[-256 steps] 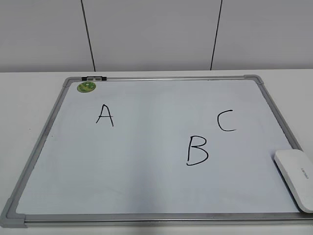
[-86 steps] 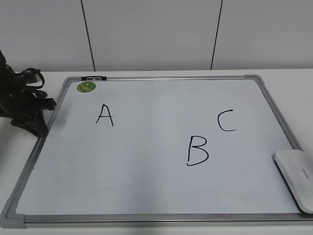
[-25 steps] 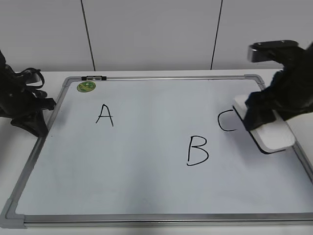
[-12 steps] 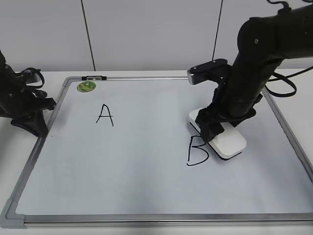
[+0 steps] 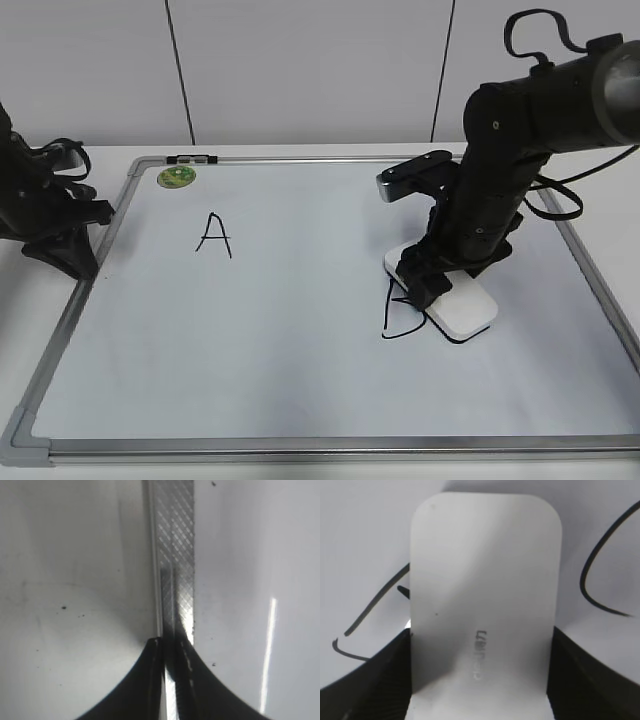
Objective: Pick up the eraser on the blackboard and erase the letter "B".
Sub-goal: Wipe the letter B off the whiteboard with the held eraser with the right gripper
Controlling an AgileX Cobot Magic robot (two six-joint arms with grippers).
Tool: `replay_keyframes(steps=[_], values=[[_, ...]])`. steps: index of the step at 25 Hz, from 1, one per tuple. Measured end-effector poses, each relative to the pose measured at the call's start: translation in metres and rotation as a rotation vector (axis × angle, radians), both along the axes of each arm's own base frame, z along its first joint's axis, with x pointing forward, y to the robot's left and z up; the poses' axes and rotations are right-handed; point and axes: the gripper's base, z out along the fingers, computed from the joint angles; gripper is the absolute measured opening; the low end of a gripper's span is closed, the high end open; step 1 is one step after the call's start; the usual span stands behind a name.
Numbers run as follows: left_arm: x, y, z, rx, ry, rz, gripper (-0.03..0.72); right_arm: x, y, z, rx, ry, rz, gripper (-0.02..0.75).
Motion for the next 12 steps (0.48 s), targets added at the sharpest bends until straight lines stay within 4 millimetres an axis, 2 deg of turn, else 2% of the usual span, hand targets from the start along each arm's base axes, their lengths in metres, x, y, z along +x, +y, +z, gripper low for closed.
replay_keyframes(steps=[6, 12], values=[[0.0000, 0.0000, 0.0000, 0.000, 0.000, 0.000, 0.045, 0.0012, 0.0010, -0.0021, 0.001, 0.005, 0.014, 0.531], [0.0000, 0.0000, 0.0000, 0.000, 0.000, 0.000, 0.045, -0.0006, 0.0078, -0.0030, 0.075, 0.031, 0.054, 0.531]])
